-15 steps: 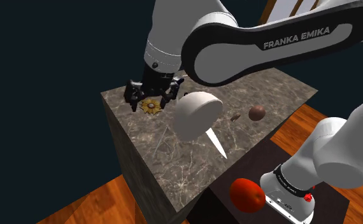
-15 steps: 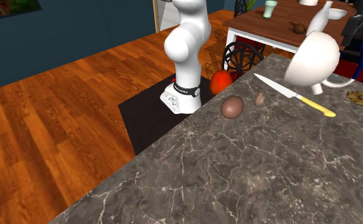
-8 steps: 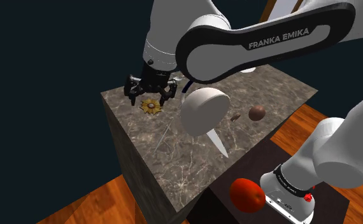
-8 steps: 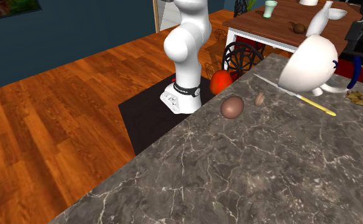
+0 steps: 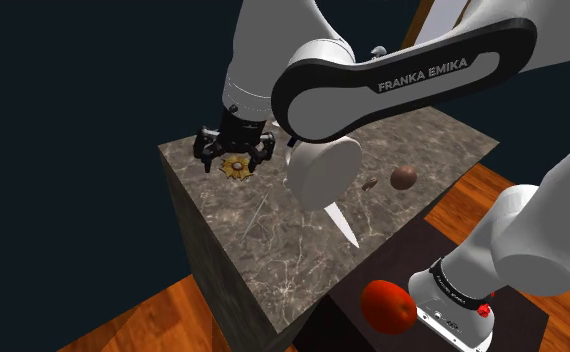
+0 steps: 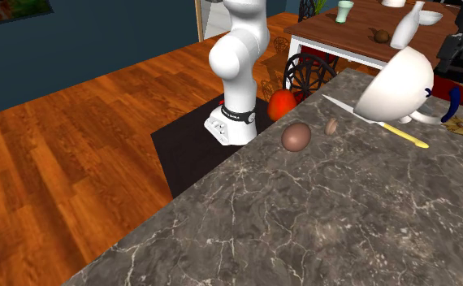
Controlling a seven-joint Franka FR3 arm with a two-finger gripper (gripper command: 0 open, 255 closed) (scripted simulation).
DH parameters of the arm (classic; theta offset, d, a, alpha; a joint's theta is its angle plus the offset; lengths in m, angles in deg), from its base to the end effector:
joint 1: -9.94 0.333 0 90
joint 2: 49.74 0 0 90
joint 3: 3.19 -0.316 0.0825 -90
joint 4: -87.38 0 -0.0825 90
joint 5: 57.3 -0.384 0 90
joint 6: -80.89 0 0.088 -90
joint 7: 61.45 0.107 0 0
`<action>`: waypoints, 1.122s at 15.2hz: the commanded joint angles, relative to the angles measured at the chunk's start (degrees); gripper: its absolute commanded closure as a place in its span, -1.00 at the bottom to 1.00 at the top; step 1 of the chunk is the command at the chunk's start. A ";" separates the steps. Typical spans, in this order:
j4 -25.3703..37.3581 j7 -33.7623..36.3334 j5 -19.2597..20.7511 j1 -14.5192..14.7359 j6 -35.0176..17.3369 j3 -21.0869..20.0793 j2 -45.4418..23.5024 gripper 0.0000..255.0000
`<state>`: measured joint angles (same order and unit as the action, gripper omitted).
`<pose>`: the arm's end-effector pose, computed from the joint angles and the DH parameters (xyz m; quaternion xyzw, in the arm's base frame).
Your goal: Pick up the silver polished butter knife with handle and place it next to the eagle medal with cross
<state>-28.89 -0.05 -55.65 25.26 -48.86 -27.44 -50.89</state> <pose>0.4454 0.3657 0.4590 -0.9775 0.1809 -0.0750 0.0785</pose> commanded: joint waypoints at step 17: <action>-9.12 20.00 1.42 -0.31 -3.53 0.20 4.19 -1.00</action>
<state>-35.52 14.12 -54.66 24.99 -51.22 -27.17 -47.64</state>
